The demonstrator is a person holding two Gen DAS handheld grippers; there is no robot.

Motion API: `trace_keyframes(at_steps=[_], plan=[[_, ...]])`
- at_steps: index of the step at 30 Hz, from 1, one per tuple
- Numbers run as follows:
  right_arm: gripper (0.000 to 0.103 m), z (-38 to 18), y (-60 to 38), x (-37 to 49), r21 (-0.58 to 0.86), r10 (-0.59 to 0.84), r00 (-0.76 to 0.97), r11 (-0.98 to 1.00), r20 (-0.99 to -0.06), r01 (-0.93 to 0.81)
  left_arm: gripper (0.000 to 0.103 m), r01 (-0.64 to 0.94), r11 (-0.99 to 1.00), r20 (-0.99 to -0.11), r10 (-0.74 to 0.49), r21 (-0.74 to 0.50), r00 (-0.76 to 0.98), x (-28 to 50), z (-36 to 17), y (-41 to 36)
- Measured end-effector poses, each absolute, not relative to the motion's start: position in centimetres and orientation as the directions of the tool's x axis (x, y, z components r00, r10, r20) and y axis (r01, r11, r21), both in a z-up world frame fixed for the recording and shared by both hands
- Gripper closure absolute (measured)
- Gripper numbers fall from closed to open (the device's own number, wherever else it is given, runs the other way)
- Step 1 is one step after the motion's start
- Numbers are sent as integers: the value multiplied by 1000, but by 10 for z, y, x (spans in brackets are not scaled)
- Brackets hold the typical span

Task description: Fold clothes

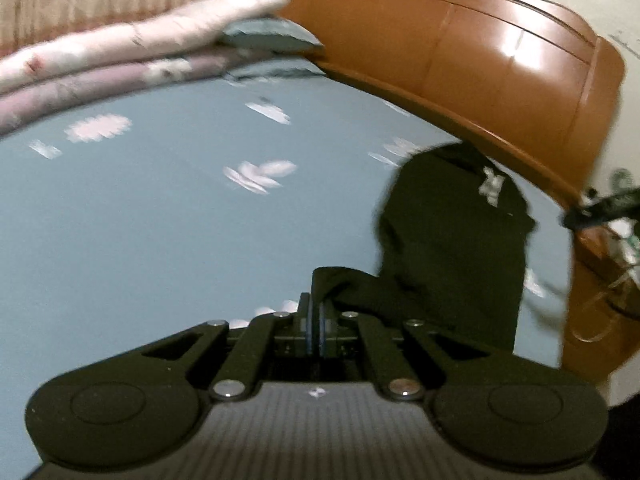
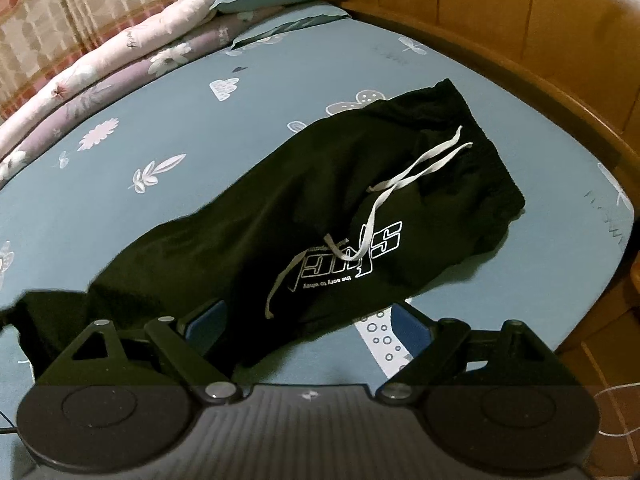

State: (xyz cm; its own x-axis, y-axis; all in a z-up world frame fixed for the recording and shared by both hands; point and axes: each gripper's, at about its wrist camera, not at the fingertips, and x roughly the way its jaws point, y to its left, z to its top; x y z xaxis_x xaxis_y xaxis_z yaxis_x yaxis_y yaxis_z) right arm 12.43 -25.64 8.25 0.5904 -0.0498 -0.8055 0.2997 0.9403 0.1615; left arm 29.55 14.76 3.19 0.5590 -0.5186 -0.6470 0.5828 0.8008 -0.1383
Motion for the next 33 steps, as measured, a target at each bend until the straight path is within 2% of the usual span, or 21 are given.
trace_keyframes(at_steps=[11,20,33], plan=[[7,80,-260,118,156,-48,590,944,-806,289,102,395,918,-664,-279,26,694,383,45,179],[7,54,-277,111,222,-4,584,923,-812,315,102,329,935,-678,-156,134,719,441,57,174],[7,30,-300,104,274,27,573,896,-819,349,101,234,931,-711,39,282,702,532,48,151]])
